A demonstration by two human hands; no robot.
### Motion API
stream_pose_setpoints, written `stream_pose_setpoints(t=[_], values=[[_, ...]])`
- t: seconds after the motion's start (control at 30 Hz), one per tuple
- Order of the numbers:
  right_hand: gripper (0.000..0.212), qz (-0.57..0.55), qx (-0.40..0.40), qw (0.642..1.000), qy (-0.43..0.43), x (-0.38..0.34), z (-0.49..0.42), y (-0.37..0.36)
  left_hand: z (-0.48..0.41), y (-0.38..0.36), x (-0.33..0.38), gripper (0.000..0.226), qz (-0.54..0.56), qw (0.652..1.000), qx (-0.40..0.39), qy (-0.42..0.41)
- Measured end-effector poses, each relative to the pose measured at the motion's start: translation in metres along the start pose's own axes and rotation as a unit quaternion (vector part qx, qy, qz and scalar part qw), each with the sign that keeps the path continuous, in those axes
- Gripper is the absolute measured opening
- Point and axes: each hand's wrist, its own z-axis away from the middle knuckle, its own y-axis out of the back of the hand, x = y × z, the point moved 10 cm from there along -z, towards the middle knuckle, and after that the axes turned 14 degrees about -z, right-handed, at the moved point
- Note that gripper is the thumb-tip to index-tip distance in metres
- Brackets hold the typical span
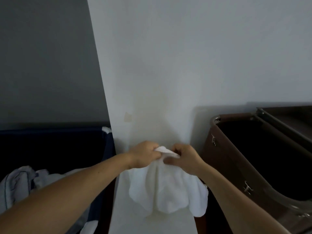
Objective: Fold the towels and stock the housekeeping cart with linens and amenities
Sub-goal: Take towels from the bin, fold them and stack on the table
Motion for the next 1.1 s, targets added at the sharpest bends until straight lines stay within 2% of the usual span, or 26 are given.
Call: stream_pose_setpoints(t=[0.07, 0.13, 0.23, 0.3, 0.4, 0.5, 0.53, 0.6, 0.67, 0.73, 0.77, 0.8, 0.83, 0.87, 0.9, 0.93, 1.0, 1.03, 1.1], values=[[0.026, 0.035, -0.047, 0.997, -0.059, 0.028, 0.01, 0.001, 0.005, 0.017, 0.006, 0.035, 0.112, 0.993, 0.014, 0.018], [0.029, 0.005, -0.055, 0.992, -0.116, 0.05, 0.02, 0.007, 0.013, 0.04, 0.024, 0.034, 0.228, 0.973, 0.026, 0.014], [0.027, -0.087, 0.032, 0.987, -0.133, 0.048, 0.023, 0.032, 0.017, 0.08, 0.054, 0.029, 0.356, 0.931, 0.078, 0.002], [0.019, -0.165, 0.091, 0.977, -0.1, 0.024, 0.02, 0.048, 0.019, 0.104, 0.078, 0.028, 0.434, 0.895, 0.1, -0.034], [0.004, -0.277, 0.169, 0.946, -0.005, -0.035, 0.013, 0.075, 0.02, 0.147, 0.088, 0.023, 0.528, 0.832, 0.161, -0.056], [0.009, -0.349, 0.252, 0.9, 0.075, -0.087, 0.011, 0.112, 0.02, 0.187, 0.076, 0.023, 0.556, 0.792, 0.24, -0.079], [0.012, -0.364, 0.269, 0.886, 0.1, -0.1, 0.01, 0.123, 0.017, 0.193, 0.067, 0.023, 0.54, 0.796, 0.262, -0.08], [0.013, -0.351, 0.281, 0.885, 0.123, -0.112, 0.006, 0.131, 0.006, 0.19, 0.039, 0.019, 0.439, 0.848, 0.293, -0.042], [0.009, -0.266, 0.273, 0.921, 0.087, -0.099, -0.002, 0.12, -0.007, 0.166, -0.001, 0.013, 0.308, 0.905, 0.293, 0.03], [0.009, -0.161, 0.23, 0.959, 0.022, -0.065, -0.009, 0.1, -0.021, 0.122, -0.051, 0.018, 0.165, 0.951, 0.234, 0.121], [0.01, -0.111, 0.196, 0.974, -0.011, -0.047, -0.011, 0.088, -0.025, 0.091, -0.073, 0.018, 0.075, 0.974, 0.156, 0.147], [0.011, -0.055, 0.157, 0.985, -0.041, -0.031, -0.011, 0.076, -0.025, 0.053, -0.09, 0.014, -0.007, 0.987, 0.044, 0.154], [0.015, 0.009, 0.116, 0.991, -0.06, -0.02, -0.011, 0.064, -0.016, 0.012, -0.103, 0.018, -0.07, 0.982, -0.088, 0.152], [0.02, 0.079, 0.074, 0.992, -0.065, -0.015, -0.012, 0.053, -0.003, -0.023, -0.111, 0.034, -0.111, 0.962, -0.208, 0.136], [0.022, 0.141, 0.034, 0.987, -0.061, -0.015, -0.012, 0.041, 0.009, -0.047, -0.11, 0.051, -0.138, 0.943, -0.281, 0.111], [0.021, 0.188, 0.002, 0.981, -0.048, -0.019, -0.012, 0.029, 0.012, -0.057, -0.101, 0.064, -0.149, 0.941, -0.291, 0.083], [0.017, 0.226, -0.037, 0.973, -0.009, -0.036, -0.011, 0.011, 0.003, -0.051, -0.066, 0.082, -0.083, 0.975, -0.203, 0.028], [0.015, 0.227, -0.04, 0.973, 0.009, -0.045, -0.01, 0.006, -0.002, -0.044, -0.047, 0.081, -0.048, 0.987, -0.155, 0.01], [0.015, 0.22, -0.028, 0.975, 0.03, -0.056, -0.008, 0.005, -0.009, -0.026, -0.018, 0.052, -0.04, 0.996, -0.08, -0.021]])
